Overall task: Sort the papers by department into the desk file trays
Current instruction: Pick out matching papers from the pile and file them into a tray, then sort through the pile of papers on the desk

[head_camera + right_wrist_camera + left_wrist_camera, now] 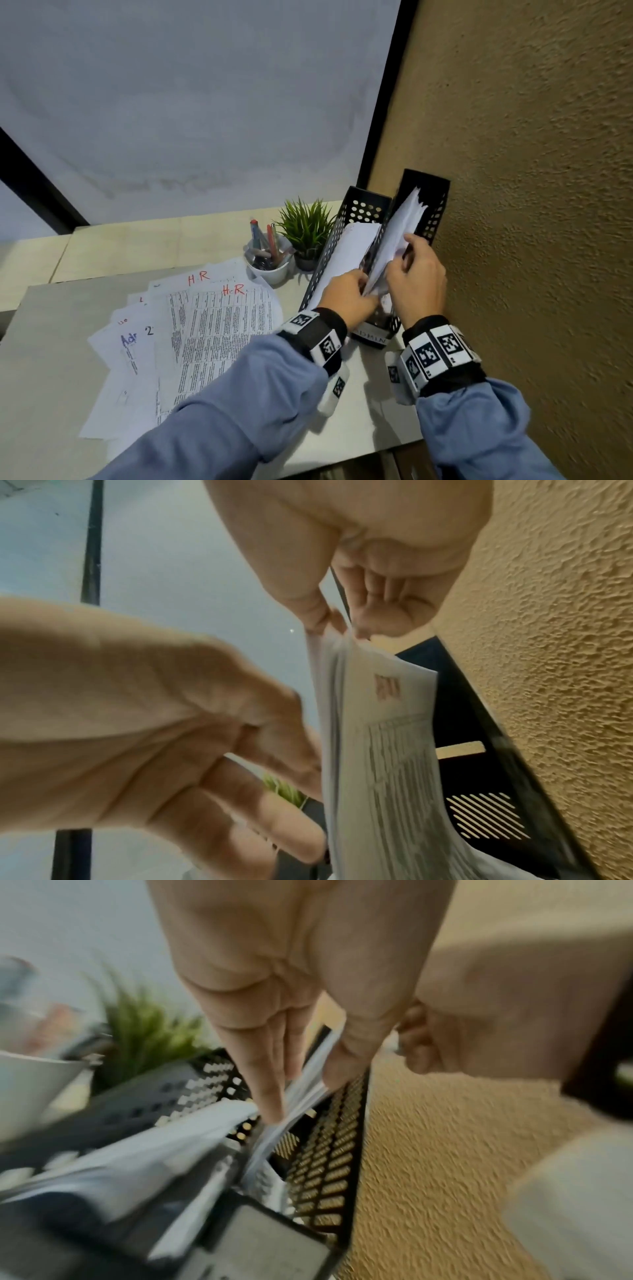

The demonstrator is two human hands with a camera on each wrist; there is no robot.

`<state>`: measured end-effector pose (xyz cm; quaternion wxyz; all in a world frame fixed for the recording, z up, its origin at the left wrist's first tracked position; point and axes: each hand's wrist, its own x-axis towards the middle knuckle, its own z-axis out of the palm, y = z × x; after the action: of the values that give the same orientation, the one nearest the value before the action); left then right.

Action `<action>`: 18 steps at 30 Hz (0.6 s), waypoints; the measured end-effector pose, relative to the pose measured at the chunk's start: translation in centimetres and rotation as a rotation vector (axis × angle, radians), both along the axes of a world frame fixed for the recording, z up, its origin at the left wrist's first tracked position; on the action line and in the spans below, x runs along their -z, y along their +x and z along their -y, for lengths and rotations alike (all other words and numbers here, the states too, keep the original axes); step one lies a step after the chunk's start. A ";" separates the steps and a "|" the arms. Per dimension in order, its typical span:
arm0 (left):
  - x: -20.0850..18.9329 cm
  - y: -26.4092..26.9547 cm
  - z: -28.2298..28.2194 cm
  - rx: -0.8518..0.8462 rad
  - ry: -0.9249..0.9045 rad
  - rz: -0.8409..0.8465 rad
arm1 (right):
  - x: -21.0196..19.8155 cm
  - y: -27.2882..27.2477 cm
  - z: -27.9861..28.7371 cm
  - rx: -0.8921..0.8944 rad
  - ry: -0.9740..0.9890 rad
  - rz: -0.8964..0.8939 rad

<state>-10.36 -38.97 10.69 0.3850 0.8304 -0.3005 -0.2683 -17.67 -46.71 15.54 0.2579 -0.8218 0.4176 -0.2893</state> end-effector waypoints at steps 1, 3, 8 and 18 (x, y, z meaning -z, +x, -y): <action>0.2 0.6 -1.5 -0.060 -0.035 -0.025 | 0.0 0.2 -0.7 -0.010 -0.042 0.069; 1.4 2.4 -5.2 -0.178 -0.019 -0.048 | 0.6 0.7 -2.7 -0.097 -0.121 0.181; 6.9 7.7 -15.6 -0.514 0.259 -0.050 | 5.3 2.6 -9.1 -0.444 -0.032 0.082; 12.8 9.0 -25.7 -0.761 0.427 -0.226 | 15.9 6.5 -14.9 -0.370 0.500 -0.609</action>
<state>-1.40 -13.25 -2.14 0.3068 0.9081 0.1324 -0.2526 -11.19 -31.82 -0.34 0.3614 -0.8430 0.3776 0.1273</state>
